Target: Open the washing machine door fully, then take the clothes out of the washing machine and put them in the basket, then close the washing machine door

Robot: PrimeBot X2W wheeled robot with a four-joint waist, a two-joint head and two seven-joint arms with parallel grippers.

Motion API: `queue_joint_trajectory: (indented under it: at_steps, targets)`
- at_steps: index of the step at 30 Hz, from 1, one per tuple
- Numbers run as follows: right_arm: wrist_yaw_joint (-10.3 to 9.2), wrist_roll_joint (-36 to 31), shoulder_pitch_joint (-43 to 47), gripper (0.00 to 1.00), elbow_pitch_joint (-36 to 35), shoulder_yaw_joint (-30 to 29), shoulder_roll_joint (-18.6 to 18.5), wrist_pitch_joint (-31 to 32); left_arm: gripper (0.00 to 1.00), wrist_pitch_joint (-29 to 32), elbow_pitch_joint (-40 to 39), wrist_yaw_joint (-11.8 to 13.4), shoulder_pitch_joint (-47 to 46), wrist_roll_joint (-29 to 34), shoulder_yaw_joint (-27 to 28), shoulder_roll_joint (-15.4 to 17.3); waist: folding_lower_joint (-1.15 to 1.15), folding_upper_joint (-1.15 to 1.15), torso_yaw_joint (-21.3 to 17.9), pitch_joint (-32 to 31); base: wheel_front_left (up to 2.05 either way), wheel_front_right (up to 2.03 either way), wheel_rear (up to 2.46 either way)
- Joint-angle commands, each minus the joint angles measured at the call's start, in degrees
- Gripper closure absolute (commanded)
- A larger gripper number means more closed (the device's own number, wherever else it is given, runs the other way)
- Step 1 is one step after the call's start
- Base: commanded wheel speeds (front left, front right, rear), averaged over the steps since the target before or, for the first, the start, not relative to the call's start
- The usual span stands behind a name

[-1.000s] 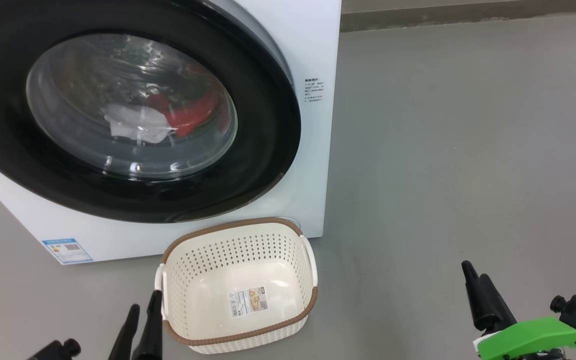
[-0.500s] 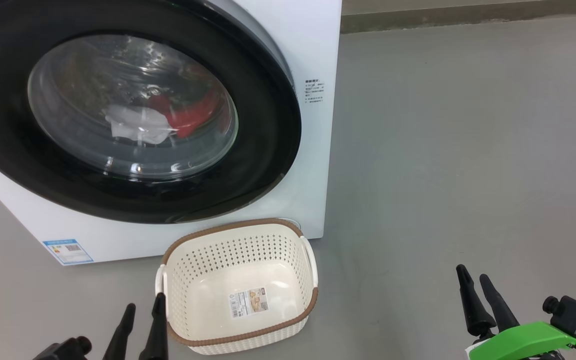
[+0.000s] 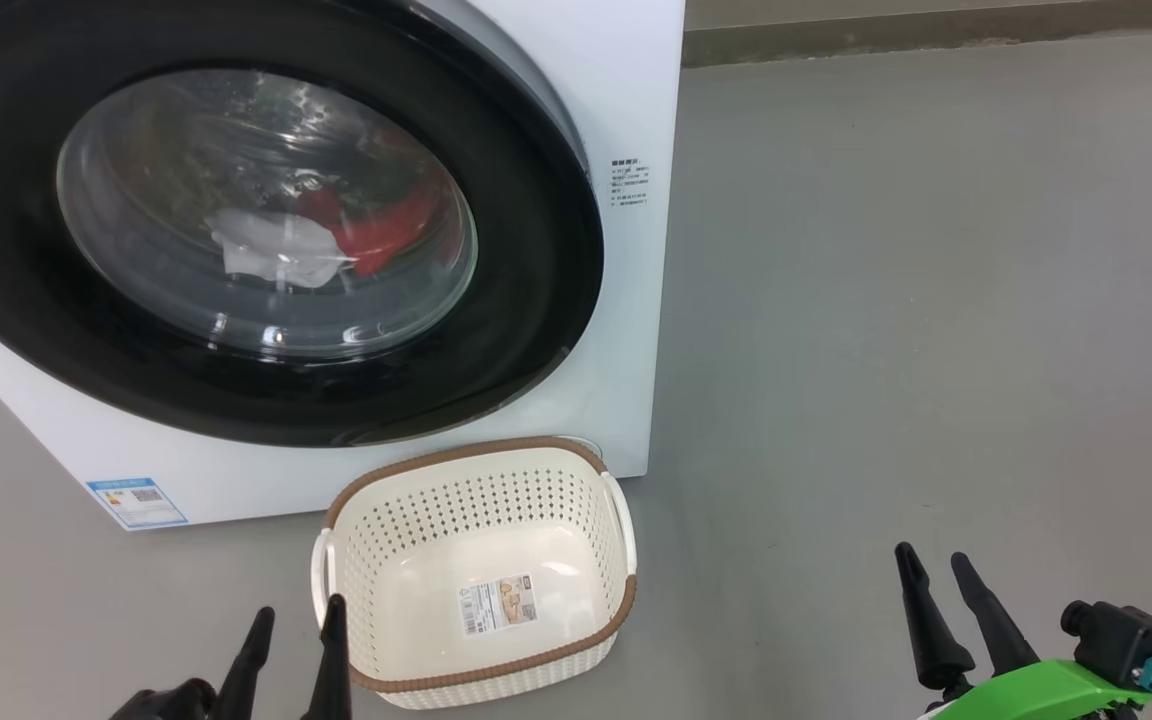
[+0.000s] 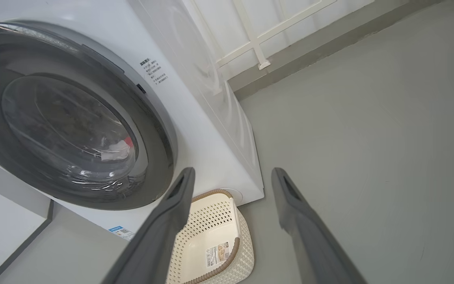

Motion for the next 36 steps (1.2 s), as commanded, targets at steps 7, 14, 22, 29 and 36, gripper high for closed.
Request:
queue_joint_trajectory:
  at_steps: [7,14,22,29,36]
  targets:
    - [-0.03,-5.7,-0.3,0.0,-1.98,1.43,-0.89,-1.84,0.0,-1.95,-2.46,1.5,0.05,5.78,0.36,0.92,-0.01,0.0,0.07,-0.01,0.0,0.0,0.0]
    - [-0.04,-10.69,0.05,0.0,-2.28,2.03,-0.99,-3.19,0.0,-3.3,-2.31,2.27,0.45,11.06,-0.21,1.1,-0.01,0.0,0.13,0.14,0.0,0.0,0.0]
    - [-0.04,-14.83,0.3,0.0,-2.35,2.29,-1.08,-4.37,0.0,-4.49,-2.39,2.83,0.69,15.46,-0.13,0.97,-0.01,0.0,0.23,0.35,0.0,0.0,0.0]
    - [-0.04,-18.4,0.55,0.0,-2.01,1.8,-1.17,-5.55,0.0,-5.66,-2.54,2.68,1.02,19.61,0.54,0.6,-0.01,0.0,0.19,0.49,0.0,0.0,0.0]
    - [-0.04,-22.1,0.86,0.0,-1.8,1.46,-1.25,-6.6,0.0,-6.72,-2.36,3.02,1.36,24.3,1.07,0.32,-0.01,0.0,0.07,0.66,0.0,0.0,0.0]
